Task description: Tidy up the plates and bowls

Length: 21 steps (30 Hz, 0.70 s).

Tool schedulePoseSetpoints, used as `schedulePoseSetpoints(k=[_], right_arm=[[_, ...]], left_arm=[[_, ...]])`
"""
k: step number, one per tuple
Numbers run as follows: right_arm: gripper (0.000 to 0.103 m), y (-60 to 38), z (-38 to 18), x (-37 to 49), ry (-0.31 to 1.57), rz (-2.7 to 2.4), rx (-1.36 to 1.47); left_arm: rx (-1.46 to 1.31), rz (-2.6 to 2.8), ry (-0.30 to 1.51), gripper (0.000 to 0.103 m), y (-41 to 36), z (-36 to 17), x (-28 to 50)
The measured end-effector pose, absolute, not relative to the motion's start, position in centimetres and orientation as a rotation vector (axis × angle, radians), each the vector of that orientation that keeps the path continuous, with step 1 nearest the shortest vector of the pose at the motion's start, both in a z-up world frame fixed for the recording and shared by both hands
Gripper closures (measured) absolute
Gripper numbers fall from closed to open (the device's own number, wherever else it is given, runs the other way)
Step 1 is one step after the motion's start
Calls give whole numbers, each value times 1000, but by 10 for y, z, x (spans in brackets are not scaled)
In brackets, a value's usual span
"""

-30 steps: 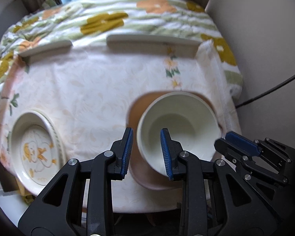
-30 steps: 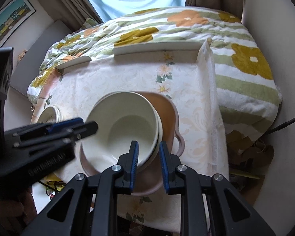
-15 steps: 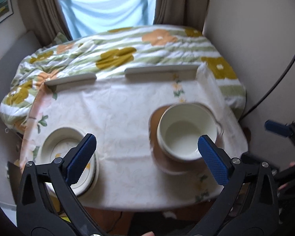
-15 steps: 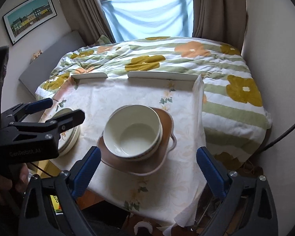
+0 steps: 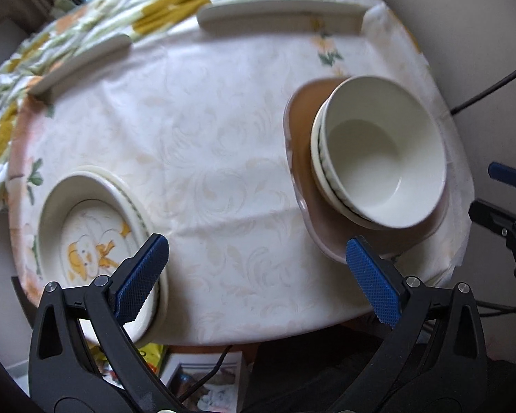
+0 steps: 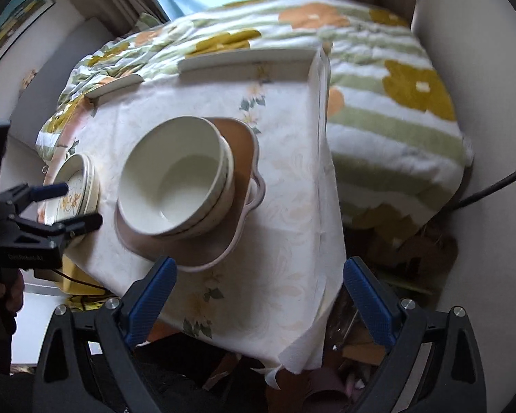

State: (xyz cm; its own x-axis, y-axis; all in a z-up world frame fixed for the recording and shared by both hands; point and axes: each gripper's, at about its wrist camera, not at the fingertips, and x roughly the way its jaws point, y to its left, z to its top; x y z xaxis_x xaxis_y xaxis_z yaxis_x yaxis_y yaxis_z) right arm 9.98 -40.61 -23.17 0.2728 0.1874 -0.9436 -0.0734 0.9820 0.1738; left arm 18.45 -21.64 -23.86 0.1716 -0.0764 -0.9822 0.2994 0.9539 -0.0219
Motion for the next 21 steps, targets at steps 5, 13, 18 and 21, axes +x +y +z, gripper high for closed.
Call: schedulePoseSetpoints(k=[5, 13, 18, 21], right_arm=[[24, -390, -249, 118, 1369, 207, 16], [61, -368, -283, 135, 1464, 282, -35], [78, -366, -299, 141, 1463, 313, -25], [82, -366, -301, 141, 1443, 317, -29]], left_arm=[[199, -323, 1456, 10, -222, -262, 195], [236, -409, 1511, 40, -244, -291, 204], [231, -428, 1503, 53, -248, -302, 205], [246, -454, 1472, 61, -249, -300, 201]])
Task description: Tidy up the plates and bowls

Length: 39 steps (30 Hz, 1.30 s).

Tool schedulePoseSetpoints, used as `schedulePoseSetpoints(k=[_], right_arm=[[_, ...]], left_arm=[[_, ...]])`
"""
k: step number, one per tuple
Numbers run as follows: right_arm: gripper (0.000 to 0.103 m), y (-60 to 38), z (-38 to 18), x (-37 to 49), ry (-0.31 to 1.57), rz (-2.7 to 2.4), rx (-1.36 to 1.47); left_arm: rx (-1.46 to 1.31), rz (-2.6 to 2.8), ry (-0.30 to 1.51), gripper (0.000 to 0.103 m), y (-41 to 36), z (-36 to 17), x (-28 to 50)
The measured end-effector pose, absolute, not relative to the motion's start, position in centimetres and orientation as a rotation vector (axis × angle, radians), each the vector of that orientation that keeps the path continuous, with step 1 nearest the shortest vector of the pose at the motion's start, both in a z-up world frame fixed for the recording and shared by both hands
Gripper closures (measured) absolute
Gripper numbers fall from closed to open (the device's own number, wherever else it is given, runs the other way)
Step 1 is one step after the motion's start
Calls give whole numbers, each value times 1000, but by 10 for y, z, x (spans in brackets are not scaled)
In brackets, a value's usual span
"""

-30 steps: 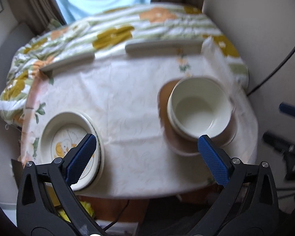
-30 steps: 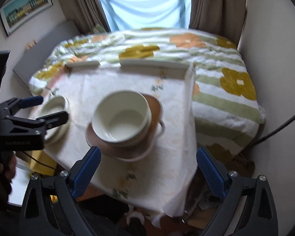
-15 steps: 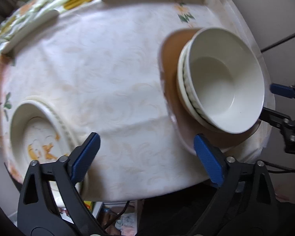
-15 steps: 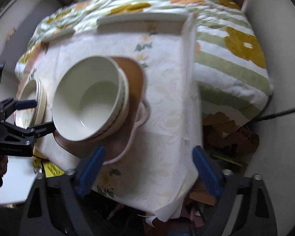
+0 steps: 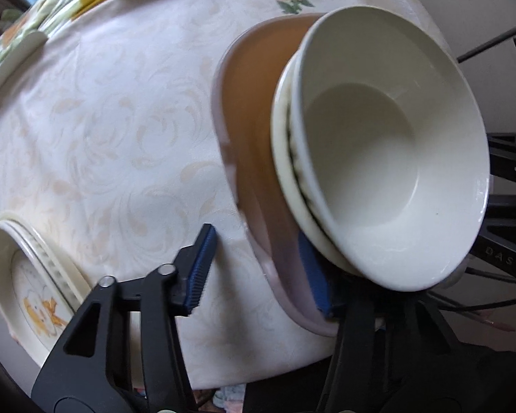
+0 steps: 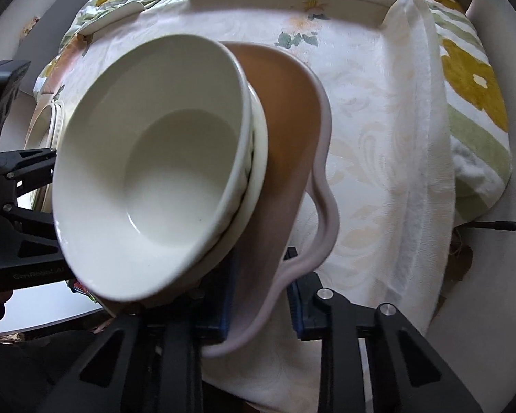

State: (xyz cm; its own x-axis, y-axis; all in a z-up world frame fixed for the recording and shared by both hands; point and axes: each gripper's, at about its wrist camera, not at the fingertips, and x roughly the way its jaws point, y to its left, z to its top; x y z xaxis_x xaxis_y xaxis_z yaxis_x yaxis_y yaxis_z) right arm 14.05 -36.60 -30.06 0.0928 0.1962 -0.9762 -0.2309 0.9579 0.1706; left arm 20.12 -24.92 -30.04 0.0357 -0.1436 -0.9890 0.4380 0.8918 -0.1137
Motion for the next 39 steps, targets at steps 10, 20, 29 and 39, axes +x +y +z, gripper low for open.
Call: schedulePoseSetpoints(k=[10, 20, 29, 39], right_arm=[[90, -359, -294, 137, 1372, 342, -97], [90, -353, -292, 132, 1306, 334, -115], [90, -342, -279, 130, 1240, 343, -146], [90, -291, -226, 128, 1138, 426, -216]], left_arm=[[338, -523, 1372, 91, -274, -295, 187], [351, -492, 1301, 91, -260, -277, 175], [330, -446, 1237, 91, -248, -255, 163], [286, -338, 1163, 91, -192, -194, 144]])
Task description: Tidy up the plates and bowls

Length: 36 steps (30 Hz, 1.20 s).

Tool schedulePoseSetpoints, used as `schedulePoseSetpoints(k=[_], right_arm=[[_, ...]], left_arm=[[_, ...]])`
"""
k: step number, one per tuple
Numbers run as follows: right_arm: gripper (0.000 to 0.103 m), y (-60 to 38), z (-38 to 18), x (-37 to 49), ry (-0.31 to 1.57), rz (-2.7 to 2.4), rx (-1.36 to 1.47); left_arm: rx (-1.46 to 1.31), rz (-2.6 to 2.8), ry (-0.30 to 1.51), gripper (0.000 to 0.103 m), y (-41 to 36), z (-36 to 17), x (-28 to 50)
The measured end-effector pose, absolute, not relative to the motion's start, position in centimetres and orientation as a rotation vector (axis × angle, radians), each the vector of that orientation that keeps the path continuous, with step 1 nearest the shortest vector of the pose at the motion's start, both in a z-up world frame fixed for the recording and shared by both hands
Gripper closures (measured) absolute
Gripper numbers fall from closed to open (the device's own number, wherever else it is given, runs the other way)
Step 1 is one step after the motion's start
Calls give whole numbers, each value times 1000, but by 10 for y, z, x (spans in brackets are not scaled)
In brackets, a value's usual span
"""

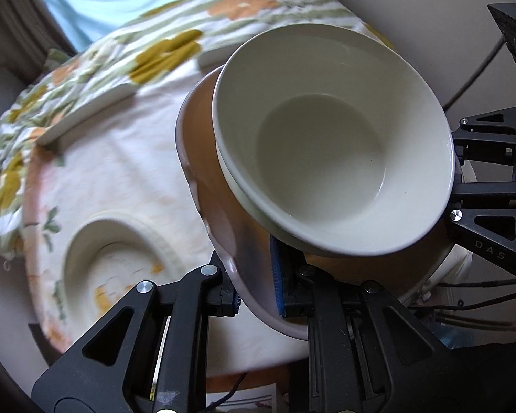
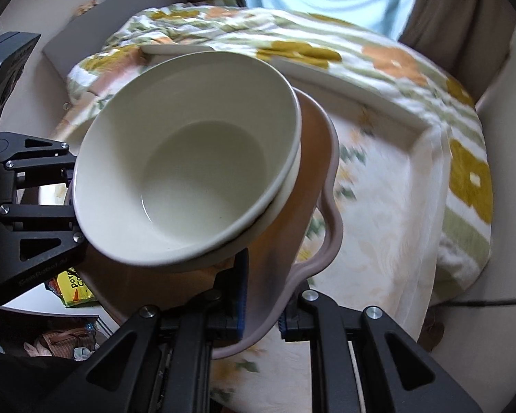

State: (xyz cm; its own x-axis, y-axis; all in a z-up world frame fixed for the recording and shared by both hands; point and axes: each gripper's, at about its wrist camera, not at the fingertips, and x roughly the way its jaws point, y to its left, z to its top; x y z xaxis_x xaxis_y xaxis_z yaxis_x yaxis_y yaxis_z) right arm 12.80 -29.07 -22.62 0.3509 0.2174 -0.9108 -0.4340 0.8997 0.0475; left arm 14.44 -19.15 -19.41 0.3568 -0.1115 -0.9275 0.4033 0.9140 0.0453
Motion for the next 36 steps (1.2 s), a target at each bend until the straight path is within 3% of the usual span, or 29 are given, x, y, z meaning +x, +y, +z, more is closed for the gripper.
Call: schedulePoseSetpoints(k=[10, 20, 36], right_arm=[[90, -192, -204, 128, 1109, 473, -250], [90, -96, -241, 123, 1173, 400, -169], [90, -76, -265, 115, 1192, 293, -124]], left_arm=[[256, -292, 1164, 91, -80, -178, 140], [333, -380, 1226, 91, 22, -217, 152], [321, -456, 1228, 91, 39, -250, 156]])
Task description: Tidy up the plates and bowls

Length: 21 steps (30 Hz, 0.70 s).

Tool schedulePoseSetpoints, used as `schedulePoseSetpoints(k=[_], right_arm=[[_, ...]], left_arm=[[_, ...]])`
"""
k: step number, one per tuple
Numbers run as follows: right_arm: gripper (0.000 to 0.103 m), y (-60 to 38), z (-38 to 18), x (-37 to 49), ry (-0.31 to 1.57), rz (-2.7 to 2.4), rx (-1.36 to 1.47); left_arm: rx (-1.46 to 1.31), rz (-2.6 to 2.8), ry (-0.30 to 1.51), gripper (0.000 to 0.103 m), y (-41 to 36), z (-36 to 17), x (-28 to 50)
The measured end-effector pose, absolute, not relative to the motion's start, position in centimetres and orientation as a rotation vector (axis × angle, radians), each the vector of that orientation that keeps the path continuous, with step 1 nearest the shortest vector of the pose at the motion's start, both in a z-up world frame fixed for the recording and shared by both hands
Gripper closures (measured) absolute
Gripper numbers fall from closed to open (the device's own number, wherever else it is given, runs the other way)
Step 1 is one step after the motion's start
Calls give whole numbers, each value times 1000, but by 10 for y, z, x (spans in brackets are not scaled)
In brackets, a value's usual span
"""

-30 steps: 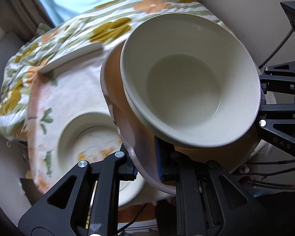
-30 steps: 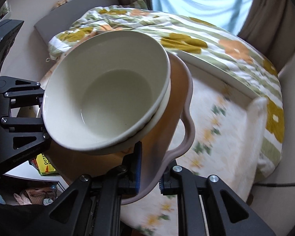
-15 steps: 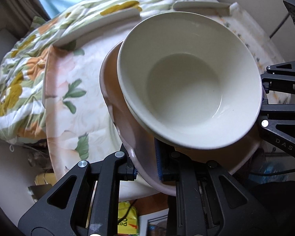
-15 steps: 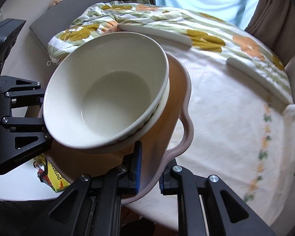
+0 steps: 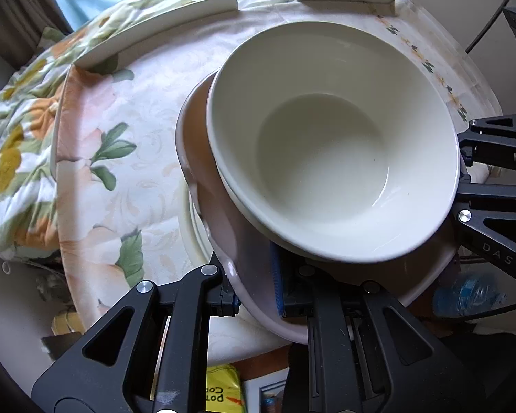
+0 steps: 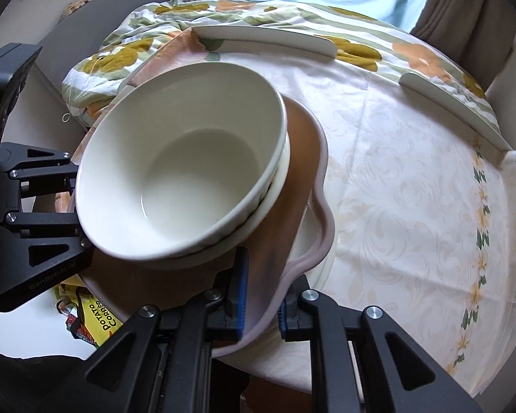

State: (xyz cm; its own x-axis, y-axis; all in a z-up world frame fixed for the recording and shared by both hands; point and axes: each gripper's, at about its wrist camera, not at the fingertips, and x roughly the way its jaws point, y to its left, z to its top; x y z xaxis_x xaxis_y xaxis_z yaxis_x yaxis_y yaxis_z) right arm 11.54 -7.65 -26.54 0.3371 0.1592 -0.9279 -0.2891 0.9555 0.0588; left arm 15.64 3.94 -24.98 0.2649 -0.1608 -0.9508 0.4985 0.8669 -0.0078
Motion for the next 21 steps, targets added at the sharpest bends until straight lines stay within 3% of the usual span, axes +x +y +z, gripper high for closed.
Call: schedulePoseSetpoints(k=[21], right_arm=[[90, -93, -271, 121, 1295, 245, 138]], left_arm=[[32, -323, 1355, 91, 52, -256, 168]])
